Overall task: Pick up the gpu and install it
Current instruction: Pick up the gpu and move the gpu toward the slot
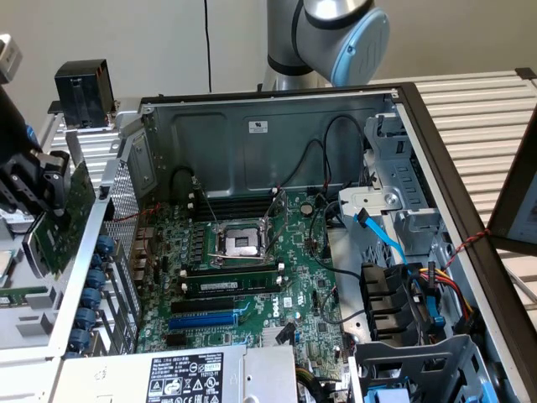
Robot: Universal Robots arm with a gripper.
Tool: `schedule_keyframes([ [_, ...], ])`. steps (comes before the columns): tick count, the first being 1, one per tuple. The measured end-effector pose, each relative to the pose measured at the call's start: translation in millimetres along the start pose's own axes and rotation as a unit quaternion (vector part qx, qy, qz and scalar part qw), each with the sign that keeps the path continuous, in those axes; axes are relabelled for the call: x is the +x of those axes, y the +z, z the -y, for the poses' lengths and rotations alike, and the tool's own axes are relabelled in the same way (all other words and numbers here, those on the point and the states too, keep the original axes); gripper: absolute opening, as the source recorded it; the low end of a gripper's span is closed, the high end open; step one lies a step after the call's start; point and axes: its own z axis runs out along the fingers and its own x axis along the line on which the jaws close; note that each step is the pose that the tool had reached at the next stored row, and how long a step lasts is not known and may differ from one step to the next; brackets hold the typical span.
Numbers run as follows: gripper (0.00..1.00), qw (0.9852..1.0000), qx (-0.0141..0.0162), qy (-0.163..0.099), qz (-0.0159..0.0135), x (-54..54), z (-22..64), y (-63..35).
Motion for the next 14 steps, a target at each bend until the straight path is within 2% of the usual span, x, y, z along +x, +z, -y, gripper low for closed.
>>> schedule_keyframes([
  [2,0.29,1.0,0.0004,0.002,-0.0075,0.0,0.6,0.1],
  [4,0.29,0.9999,0.0015,0.003,-0.0161,-0.1,0.8,-0.1],
  [6,0.29,0.9997,0.0025,0.005,-0.0232,-0.2,1.6,-0.1],
  [10,0.29,0.9994,0.0038,0.007,-0.0324,-1.3,3.6,-0.4],
  [14,0.29,0.9992,0.0049,0.008,-0.0384,-2.7,4.7,-0.4],
])
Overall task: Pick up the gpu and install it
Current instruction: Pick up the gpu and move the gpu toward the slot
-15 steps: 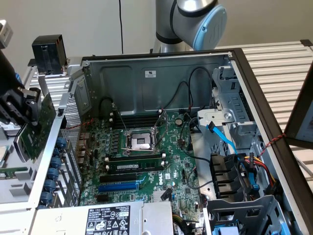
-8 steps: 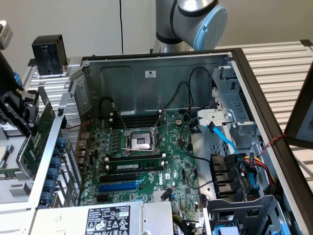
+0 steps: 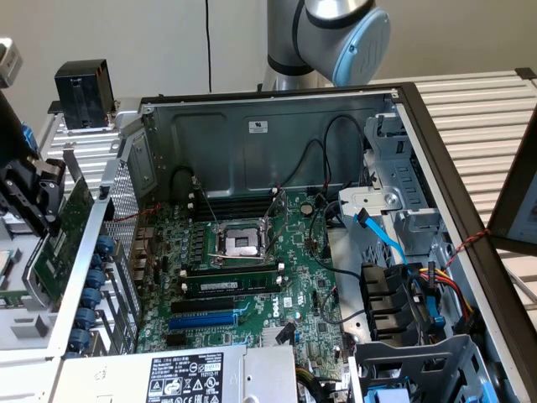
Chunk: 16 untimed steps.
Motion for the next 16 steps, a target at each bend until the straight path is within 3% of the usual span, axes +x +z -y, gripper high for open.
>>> schedule_keyframes([
  [6,0.29,1.0,0.001,0.001,-0.0066,-1.5,5.8,-1.2],
  [10,0.43,1.0,0.0012,0.002,-0.0083,-3.2,8.6,-1.7],
  [12,0.43,1.0,0.0019,0.002,-0.0087,-6.1,9.0,-1.7],
  [14,0.43,0.9999,0.0045,0.003,-0.0103,-8.5,8.7,-1.6],
  [16,0.43,0.9998,0.0084,0.004,-0.0153,-9.3,8.6,-1.4],
])
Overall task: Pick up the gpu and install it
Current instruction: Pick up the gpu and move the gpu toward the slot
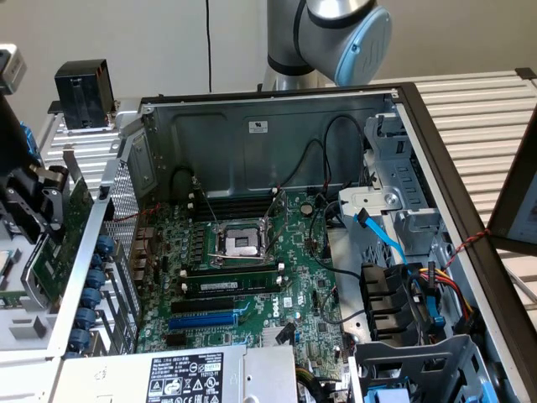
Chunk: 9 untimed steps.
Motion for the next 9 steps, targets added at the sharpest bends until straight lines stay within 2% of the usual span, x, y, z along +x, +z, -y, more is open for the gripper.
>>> schedule_keyframes([
  [2,0.43,1.0,0.006,0.002,-0.0046,-0.2,0.0,0.1],
  [3,0.43,0.9999,0.0091,0.003,-0.0051,-0.4,0.1,0.2],
  [5,0.43,0.9998,0.017,0.006,-0.0036,-1.7,0.0,0.8],
  [6,0.43,0.9997,0.0234,0.008,-0.0023,-2.8,-0.2,1.2],
  [9,0.43,0.9996,0.0243,0.012,-0.0014,-4.9,-0.9,3.8],
])
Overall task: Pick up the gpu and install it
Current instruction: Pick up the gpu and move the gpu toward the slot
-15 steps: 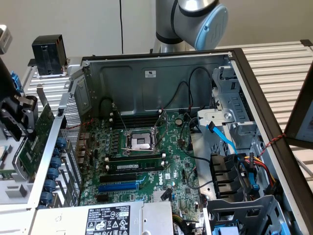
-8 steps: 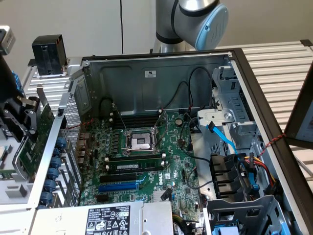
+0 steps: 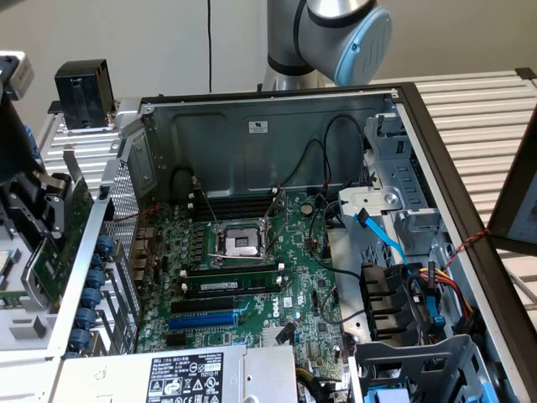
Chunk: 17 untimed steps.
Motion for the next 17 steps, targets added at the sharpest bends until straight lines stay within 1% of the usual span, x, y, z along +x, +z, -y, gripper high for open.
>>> schedule_keyframes([
  [8,0.43,0.9999,-0.0002,0.015,0.0019,-1.2,-3.2,4.0],
  [11,0.43,0.9998,0.0001,0.022,0.0017,-2.0,-4.1,6.3],
  [14,0.43,0.9996,0.0006,0.027,-0.0005,-2.3,-5.8,9.5],
  [15,0.43,0.9996,0.0008,0.027,-0.0021,-2.3,-7.0,10.3],
  [16,0.43,0.9996,0.0013,0.028,-0.0045,-2.1,-8.2,10.5],
  [17,0.43,0.9996,0.0021,0.028,-0.0086,-2.0,-8.8,10.5],
])
